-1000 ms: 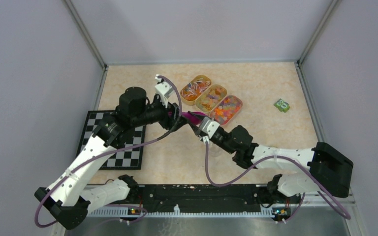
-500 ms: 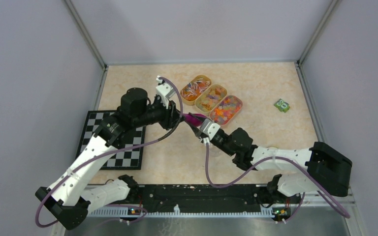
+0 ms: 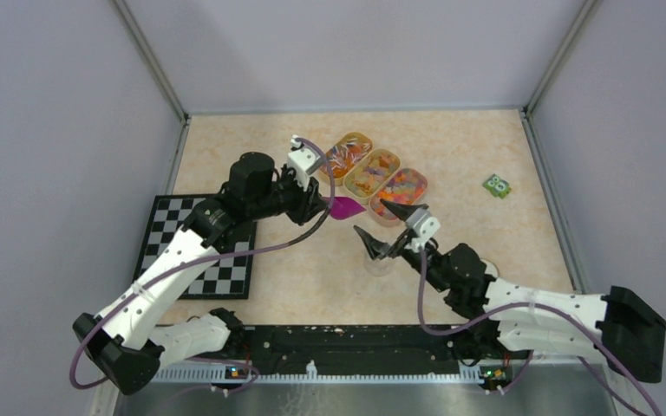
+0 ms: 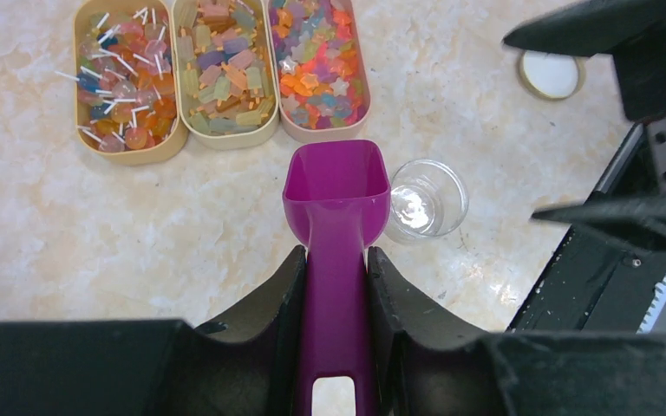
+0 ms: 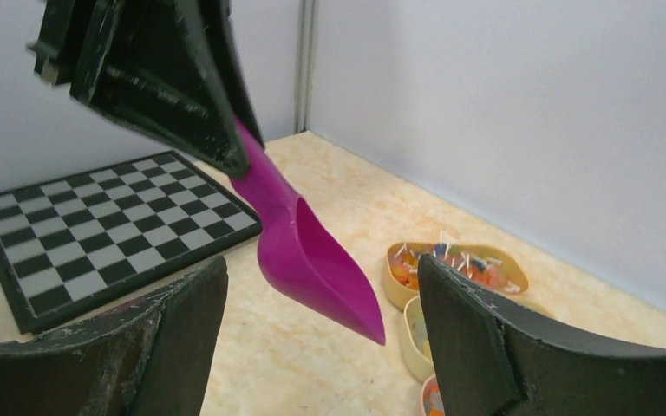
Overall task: Pack the candies
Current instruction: Scoop the fake candies from the storage box.
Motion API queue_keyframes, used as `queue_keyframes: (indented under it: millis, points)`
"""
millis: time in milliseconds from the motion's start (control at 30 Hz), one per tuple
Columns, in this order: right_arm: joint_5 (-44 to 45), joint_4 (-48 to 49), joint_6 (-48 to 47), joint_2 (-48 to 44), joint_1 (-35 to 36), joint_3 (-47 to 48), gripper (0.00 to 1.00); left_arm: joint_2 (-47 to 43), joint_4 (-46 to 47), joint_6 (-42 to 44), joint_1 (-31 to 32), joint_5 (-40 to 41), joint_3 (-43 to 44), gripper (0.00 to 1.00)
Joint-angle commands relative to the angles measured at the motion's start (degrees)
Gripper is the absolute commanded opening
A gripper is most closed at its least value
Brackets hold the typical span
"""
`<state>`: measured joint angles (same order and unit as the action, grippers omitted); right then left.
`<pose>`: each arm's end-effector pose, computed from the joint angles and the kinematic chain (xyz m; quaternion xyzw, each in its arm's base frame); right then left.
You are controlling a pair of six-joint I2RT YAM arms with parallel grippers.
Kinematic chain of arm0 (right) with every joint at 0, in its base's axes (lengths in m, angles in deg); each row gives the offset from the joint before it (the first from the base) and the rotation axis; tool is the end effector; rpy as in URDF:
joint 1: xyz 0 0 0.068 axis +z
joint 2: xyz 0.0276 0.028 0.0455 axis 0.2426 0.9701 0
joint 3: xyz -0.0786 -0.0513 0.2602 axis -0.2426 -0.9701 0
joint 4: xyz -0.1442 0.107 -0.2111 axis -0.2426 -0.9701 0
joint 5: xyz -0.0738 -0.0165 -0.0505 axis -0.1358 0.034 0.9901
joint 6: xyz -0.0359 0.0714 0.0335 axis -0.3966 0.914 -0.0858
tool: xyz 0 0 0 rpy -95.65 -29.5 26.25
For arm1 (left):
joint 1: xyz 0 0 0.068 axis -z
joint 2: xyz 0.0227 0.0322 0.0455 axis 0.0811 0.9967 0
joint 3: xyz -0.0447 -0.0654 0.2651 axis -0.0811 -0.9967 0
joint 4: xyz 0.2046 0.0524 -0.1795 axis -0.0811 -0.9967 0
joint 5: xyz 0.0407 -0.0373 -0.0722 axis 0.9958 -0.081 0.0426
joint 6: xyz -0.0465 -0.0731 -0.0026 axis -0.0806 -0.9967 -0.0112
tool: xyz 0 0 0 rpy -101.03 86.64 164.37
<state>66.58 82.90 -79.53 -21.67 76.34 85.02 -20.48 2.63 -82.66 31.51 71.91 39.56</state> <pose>0.1357 0.2175 0.2785 -0.2768 0.5259 0.2685 0.7581 0.2119 -0.1832 0.3695 0.3468 0.7619 -0.2800 0.4699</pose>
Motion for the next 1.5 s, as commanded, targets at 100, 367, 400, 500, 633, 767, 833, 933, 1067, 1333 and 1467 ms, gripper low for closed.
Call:
queue_keyframes:
  millis: [100,367,400,500,633,767,833,933,1067,1333,1467]
  points:
    - [2.2,-25.0,25.1,-10.3,-15.8,4.9,0.77,4.8,3.2,0.7,0.3,2.6,3.9,0.00]
    - [-5.9,-39.5,32.8,-2.0,-38.5,13.9,0.78,13.2,7.3,3.0,0.5,-0.1,6.9,0.00]
    - [-9.6,-40.2,33.9,0.3,-41.6,15.6,0.77,13.9,8.2,3.1,0.6,0.1,6.9,0.00]
    - [-18.9,-42.3,36.7,9.0,-48.8,21.8,0.73,17.2,8.4,3.4,0.7,1.0,8.8,0.00]
    - [-27.2,-41.8,35.0,21.7,-53.5,29.2,0.62,20.5,9.1,3.7,1.1,1.8,9.8,0.00]
    - [-33.4,-47.0,33.7,34.8,-57.4,39.3,0.49,22.3,10.0,4.1,1.5,2.4,11.0,0.00]
    - [-37.3,-48.3,33.6,40.2,-59.1,43.3,0.47,23.6,9.3,4.3,1.7,2.4,12.2,0.00]
    - [-40.8,-50.8,32.1,46.2,-60.4,48.0,0.47,25.5,8.5,4.5,2.0,2.2,13.9,0.00]
    - [-43.7,-50.9,30.5,49.9,-61.6,49.7,0.44,28.0,8.3,4.1,2.7,1.7,15.0,0.00]
    - [-48.9,-48.5,31.7,53.2,-63.8,49.6,0.37,32.4,7.5,4.2,3.2,3.5,17.2,0.00]
    - [-49.3,-48.4,31.4,54.0,-63.8,49.3,0.34,34.5,5.9,4.0,3.4,3.2,19.2,0.00]
